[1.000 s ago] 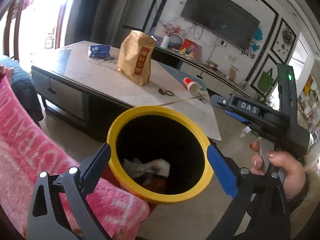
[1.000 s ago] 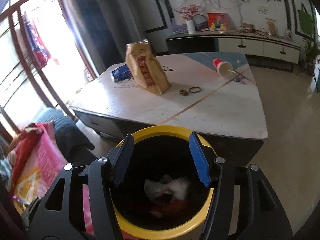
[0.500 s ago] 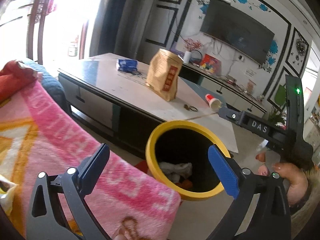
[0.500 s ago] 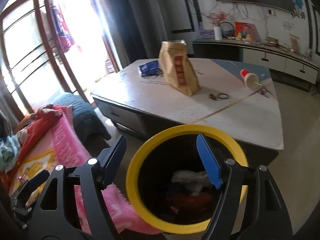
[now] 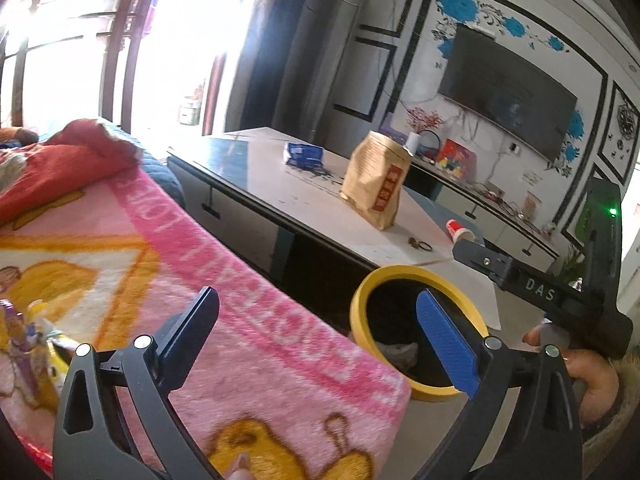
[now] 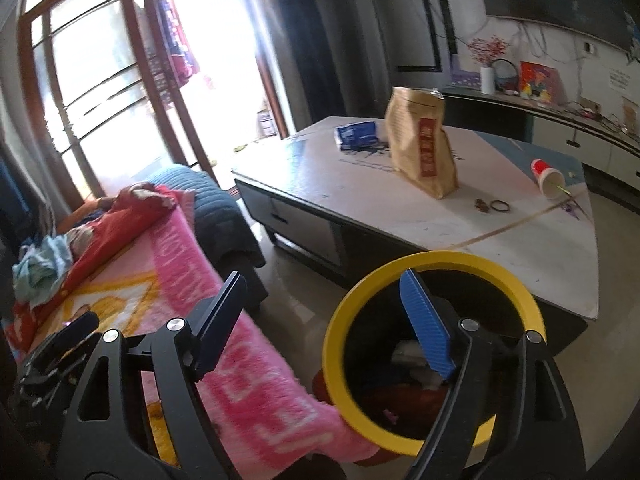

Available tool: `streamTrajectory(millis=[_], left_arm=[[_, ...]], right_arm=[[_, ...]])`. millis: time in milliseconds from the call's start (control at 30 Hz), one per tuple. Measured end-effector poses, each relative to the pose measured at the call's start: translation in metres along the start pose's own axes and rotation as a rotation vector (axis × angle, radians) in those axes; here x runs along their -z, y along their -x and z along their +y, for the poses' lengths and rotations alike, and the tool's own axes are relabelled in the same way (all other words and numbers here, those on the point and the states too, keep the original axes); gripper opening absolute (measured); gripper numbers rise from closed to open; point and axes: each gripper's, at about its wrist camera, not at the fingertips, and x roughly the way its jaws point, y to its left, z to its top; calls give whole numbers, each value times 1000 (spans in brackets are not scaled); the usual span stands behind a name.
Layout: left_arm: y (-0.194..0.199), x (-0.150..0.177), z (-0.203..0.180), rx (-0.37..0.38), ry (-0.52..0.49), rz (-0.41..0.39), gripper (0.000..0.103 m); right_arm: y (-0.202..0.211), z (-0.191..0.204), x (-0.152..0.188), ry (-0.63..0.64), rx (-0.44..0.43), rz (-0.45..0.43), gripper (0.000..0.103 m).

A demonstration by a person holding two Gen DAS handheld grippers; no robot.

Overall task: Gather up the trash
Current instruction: 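Withdraw both open tools from above the bin toward the blanket, then move both open tools over the remaining trash on the blanket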

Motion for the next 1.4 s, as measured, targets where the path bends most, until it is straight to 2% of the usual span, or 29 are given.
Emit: streamTrajectory(millis=[567, 1400], left_arm=[[53, 8, 55, -120, 103, -74, 96], [123, 39, 148, -328, 241, -112, 96]], right_arm=[[11, 63, 16, 113, -155, 3, 71], [-4, 158, 51, 279, -330, 118, 71]])
